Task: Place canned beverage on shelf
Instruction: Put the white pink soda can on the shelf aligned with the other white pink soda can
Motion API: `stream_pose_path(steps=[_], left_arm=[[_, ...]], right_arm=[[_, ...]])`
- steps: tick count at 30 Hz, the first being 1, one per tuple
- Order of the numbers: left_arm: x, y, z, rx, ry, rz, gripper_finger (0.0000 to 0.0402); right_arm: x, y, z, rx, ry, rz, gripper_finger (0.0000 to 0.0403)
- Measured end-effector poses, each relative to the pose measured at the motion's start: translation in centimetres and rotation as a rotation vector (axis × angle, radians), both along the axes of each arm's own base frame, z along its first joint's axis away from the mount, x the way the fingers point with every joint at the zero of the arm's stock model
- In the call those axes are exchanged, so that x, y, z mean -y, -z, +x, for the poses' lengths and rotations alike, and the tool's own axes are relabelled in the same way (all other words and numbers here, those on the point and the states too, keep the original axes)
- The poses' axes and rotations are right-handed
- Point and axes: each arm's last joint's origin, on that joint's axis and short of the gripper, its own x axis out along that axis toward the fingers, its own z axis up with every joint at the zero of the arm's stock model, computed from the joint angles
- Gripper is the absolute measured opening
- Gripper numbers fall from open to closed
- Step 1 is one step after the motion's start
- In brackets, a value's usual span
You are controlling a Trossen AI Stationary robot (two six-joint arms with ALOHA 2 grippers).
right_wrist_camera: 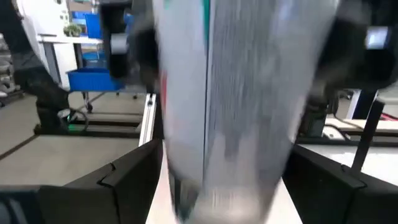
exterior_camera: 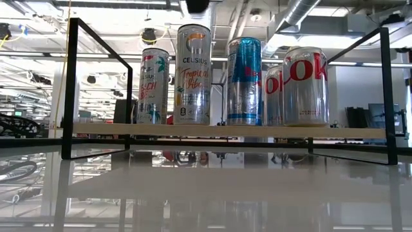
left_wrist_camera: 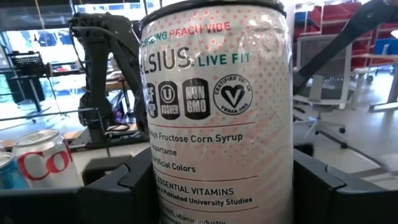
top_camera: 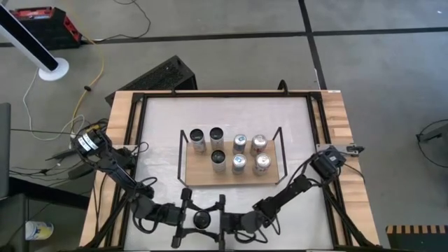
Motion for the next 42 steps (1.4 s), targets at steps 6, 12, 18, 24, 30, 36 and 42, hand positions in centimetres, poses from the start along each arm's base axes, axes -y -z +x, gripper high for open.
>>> stream_pose_path(steps=[6, 12, 18, 24, 30, 36, 42], left_arm=[[-0.5, -0.1, 0.5, 0.008, -0.024, -0.001, 0.0226], [-0.8, -0.1, 0.6, 0.015, -0.045, 0.011, 0.0226], [-0.9, -0.3, 0.6, 0.021, -0.094, -0.004, 0.0226], [-0.8, -0.5, 0.7, 0.034, -0.073, 0.013, 0.0226], [-0.8, -0.4, 0.6, 0.031, -0.07, 0.005, 0.0226], [-0.8, -0.1, 0.6, 0.011, -0.076, 0.029, 0.0226], [-0.8, 0.0, 0.7, 0.004, -0.075, 0.037, 0.0226]], right_arm=[[1.0, -1.1, 1.3, 0.009, 0.022, 0.012, 0.0334], [1.4, -0.5, 1.7, -0.045, 0.036, 0.051, 0.0334], [1.1, -0.3, 1.3, -0.06, 0.106, 0.049, 0.0324], [-0.3, -1.0, 0.2, -0.009, 0.162, -0.029, 0.03], [0.1, -1.0, 0.5, -0.007, 0.156, -0.007, 0.0304], [1.0, -0.6, 1.1, -0.037, 0.144, 0.003, 0.0273], [1.0, -0.7, 1.1, -0.038, 0.138, -0.015, 0.0266]])
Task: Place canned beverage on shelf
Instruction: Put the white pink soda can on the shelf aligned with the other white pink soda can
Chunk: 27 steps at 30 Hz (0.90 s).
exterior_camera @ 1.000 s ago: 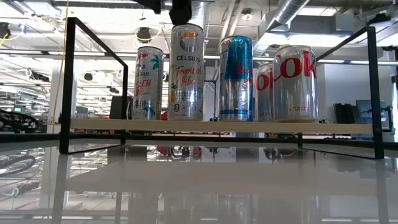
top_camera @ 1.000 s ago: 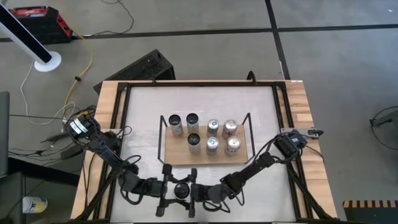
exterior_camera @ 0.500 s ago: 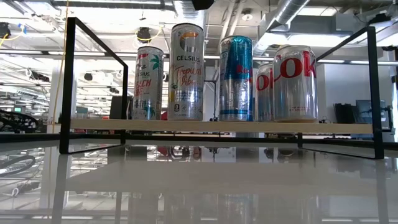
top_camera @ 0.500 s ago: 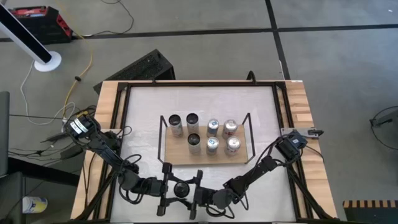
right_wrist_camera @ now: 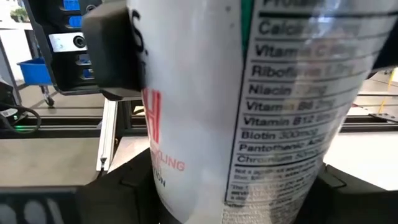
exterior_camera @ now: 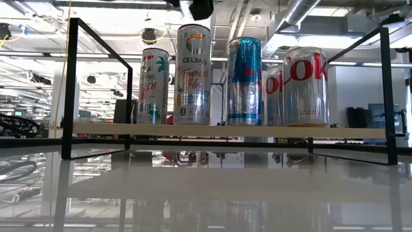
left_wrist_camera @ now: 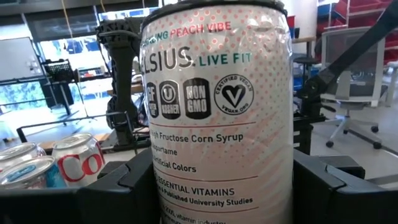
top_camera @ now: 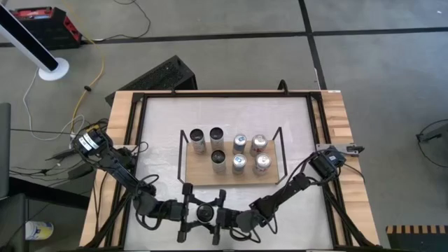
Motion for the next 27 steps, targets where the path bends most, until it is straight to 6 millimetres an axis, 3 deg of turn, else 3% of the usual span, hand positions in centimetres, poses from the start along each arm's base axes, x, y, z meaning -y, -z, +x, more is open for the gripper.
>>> stream_pose_path(steps=[16, 17, 19, 21, 27], left_arm=[[0.0, 0.1, 0.0, -0.013, -0.012, -0.016, 0.0226], [0.0, 0.1, 0.0, -0.013, -0.012, -0.017, 0.0226], [0.1, 0.1, 0.0, -0.014, 0.004, -0.017, 0.0226], [0.1, 0.2, 0.0, -0.017, -0.001, -0.005, 0.0226], [0.7, 0.0, -0.7, -0.005, -0.038, 0.055, 0.0226]], right_arm=[[0.3, 0.2, 0.2, -0.019, -0.029, 0.028, 0.0266], [0.3, 0.2, 0.3, -0.02, -0.029, 0.03, 0.028], [0.3, 0.3, 0.3, -0.028, -0.056, 0.021, 0.0347], [0.3, 0.3, 0.3, -0.031, -0.058, 0.02, 0.0375], [-0.7, -0.3, -0.5, -0.037, -0.071, -0.07, 0.0275]])
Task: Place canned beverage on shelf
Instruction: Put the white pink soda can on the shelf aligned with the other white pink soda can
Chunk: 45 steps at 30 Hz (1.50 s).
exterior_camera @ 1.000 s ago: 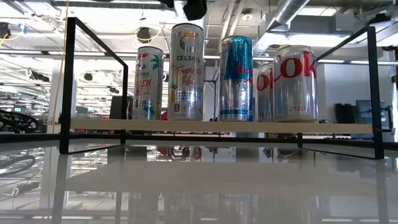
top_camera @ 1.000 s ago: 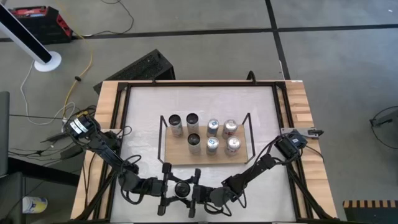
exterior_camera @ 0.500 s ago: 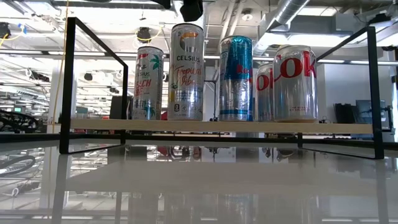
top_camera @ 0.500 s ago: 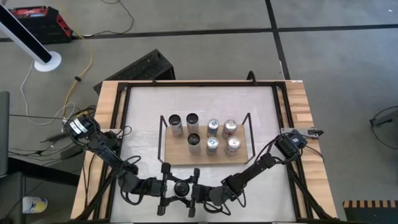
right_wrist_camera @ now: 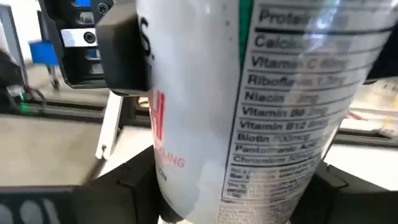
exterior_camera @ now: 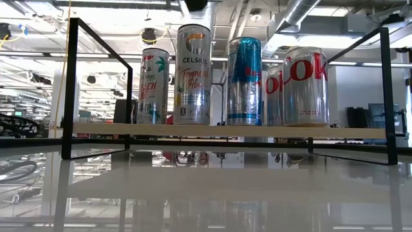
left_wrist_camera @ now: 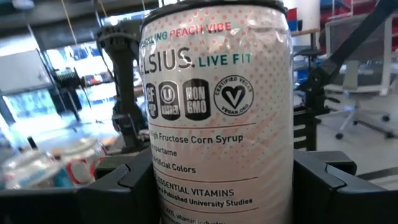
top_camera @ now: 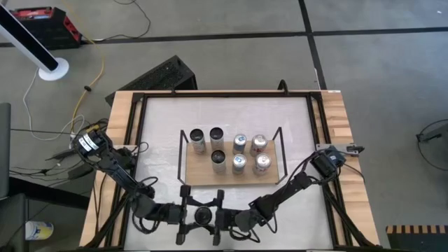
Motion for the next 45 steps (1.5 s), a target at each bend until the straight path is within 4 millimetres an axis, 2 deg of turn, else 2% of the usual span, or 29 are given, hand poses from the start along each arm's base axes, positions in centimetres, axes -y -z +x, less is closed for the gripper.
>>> stream_pose_path(steps=[4, 8, 13, 19, 26, 31, 34, 40, 45], left_arm=[[0.5, -0.7, -0.7, 0.042, 0.003, 0.056, 0.0226], [0.7, -2.0, -1.9, 0.06, -0.023, 0.012, 0.0226], [1.0, -3.8, -3.5, 0.105, 0.041, 0.023, 0.0226], [1.0, -5.0, -4.7, 0.098, 0.027, 0.04, 0.0226], [1.0, -4.7, -4.9, 0.022, 0.053, 0.05, 0.0226], [0.6, -3.0, -3.4, -0.092, 0.188, 0.004, 0.0226], [0.2, -1.5, -2.0, -0.136, 0.206, -0.039, 0.0226], [0.0, 0.2, 0.1, -0.079, 0.213, -0.061, 0.0226], [-0.6, 1.3, 1.4, -0.049, 0.194, -0.062, 0.0226]], right_arm=[[-0.4, -1.4, -0.9, -0.06, 0.009, -0.095, 0.028], [0.1, -2.9, -2.1, -0.182, 0.039, -0.05, 0.0334], [0.9, -1.6, -2.7, -0.338, 0.075, 0.031, 0.039], [0.8, -1.5, -2.9, -0.346, 0.091, 0.089, 0.0385], [-0.4, -0.5, -4.3, -0.419, 0.105, 0.166, 0.038], [-1.7, -0.5, -5.3, -0.371, 0.153, 0.206, 0.038], [-2.6, -0.6, -6.2, -0.33, 0.196, 0.205, 0.038], [-4.2, -1.2, -7.5, -0.243, 0.235, 0.198, 0.038], [-5.0, 0.5, -6.5, -0.193, 0.206, 0.181, 0.038]])
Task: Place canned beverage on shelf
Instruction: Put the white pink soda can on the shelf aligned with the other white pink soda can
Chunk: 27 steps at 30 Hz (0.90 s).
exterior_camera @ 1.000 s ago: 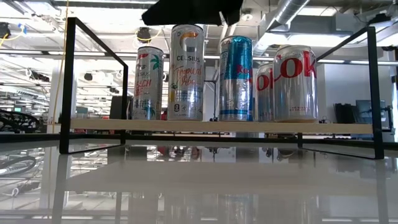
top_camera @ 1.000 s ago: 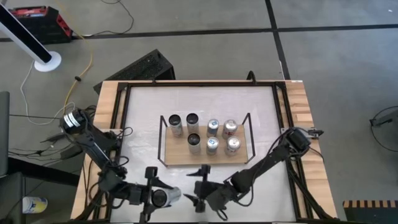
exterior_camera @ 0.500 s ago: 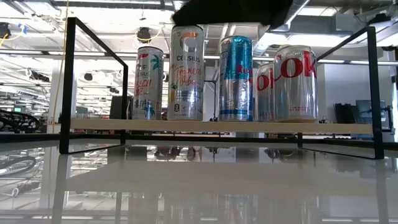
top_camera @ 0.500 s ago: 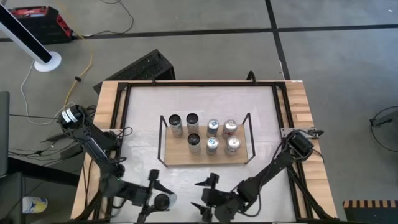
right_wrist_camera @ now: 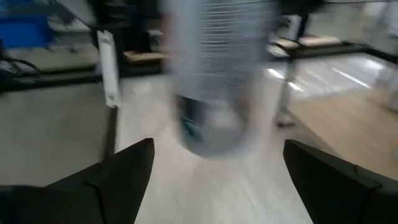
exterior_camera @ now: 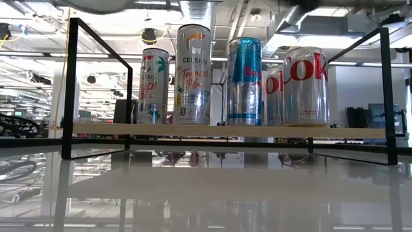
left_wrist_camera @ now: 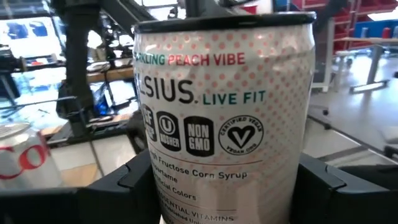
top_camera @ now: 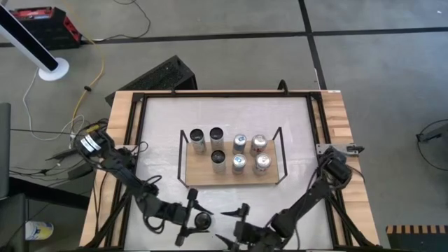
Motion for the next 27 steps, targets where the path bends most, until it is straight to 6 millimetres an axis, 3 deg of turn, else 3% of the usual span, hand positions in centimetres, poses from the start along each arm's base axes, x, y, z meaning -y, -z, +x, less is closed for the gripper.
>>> stream_pose_path(steps=[4, 9, 15, 27], left_arm=[[-0.7, 0.1, 0.7, -0.005, -0.01, -0.026, 0.0226], [-0.7, 0.3, 0.9, -0.016, 0.053, -0.042, 0.0226], [-0.9, 0.4, 1.0, -0.02, 0.023, -0.026, 0.0226], [-0.9, 0.7, 1.1, -0.038, 0.003, -0.03, 0.0226]], right_arm=[[-0.2, 1.3, 1.4, 0.077, -0.019, -0.059, 0.038], [0.3, 1.1, 1.9, 0.108, 0.08, -0.147, 0.038], [1.3, 0.9, 3.3, 0.117, -0.047, -0.086, 0.038], [2.8, 1.0, 4.4, 0.112, -0.03, -0.075, 0.0368]])
